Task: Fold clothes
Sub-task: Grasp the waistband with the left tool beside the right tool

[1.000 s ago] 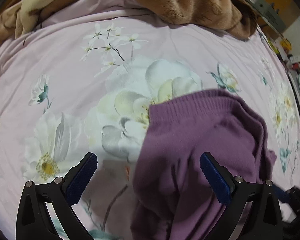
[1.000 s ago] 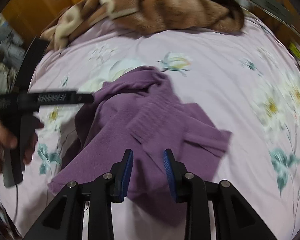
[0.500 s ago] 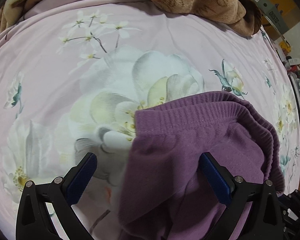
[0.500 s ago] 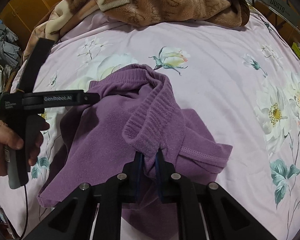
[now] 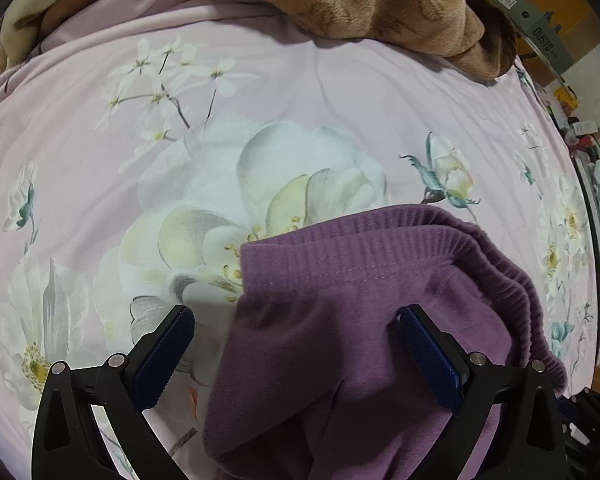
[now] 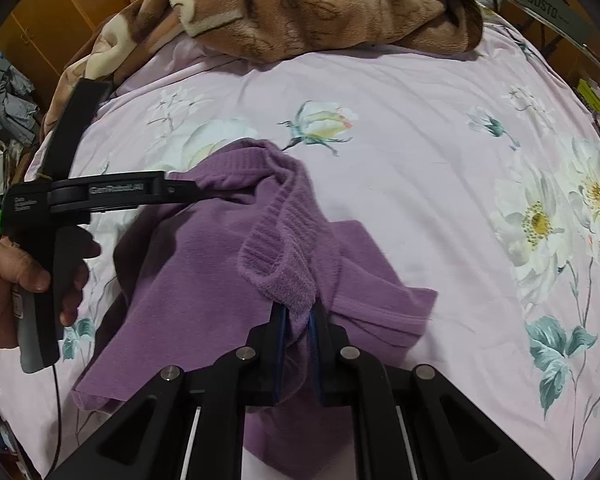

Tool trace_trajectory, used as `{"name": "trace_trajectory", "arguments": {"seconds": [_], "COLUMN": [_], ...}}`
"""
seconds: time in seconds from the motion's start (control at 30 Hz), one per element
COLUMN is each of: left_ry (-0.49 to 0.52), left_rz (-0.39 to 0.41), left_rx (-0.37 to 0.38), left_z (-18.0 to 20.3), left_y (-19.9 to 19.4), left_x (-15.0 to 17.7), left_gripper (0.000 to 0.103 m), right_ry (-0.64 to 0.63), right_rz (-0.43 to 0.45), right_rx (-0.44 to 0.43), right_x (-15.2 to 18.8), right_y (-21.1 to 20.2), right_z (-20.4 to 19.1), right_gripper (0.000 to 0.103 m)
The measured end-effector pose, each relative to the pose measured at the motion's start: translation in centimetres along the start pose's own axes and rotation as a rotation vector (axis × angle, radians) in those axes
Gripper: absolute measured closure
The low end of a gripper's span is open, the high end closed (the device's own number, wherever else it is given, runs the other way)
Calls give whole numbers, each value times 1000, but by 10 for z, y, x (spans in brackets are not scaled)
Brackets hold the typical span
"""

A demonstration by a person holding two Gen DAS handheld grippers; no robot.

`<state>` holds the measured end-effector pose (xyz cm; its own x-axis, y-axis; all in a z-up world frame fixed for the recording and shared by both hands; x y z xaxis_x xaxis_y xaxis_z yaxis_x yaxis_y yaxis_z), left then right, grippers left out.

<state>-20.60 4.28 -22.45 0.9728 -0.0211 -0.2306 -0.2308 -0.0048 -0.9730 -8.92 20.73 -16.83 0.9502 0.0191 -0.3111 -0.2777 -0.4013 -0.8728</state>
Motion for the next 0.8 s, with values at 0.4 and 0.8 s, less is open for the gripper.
{"name": "trace_trajectory", "arguments": {"seconds": [0.4, 0.8], "left_ry": [-90, -18], "left_rz": [-4, -9], "left_rx": [26, 99], "left_z": [-21, -3], "left_y": [17, 36], "left_x": [-18, -23], "left_gripper": [0, 36], "right_ry": [32, 43], "right_rz": [-4, 0], "right_rx": [19, 13], "right_x": [4, 6], "right_y": [3, 4], "right_z": [19, 23], "right_gripper": [93, 93]}}
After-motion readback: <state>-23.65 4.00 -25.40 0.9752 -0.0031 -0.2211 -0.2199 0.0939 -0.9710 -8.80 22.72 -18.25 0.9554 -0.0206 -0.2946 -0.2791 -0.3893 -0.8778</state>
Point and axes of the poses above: each gripper's, at about its wrist camera, not at the fingertips, and y roughly the way its jaws point, z to its right, x to its underside, the point moved 7 cm from there along y, roughly the way its jaws point, and after that the axes turned 14 degrees about -x, right-handed, at the moved point
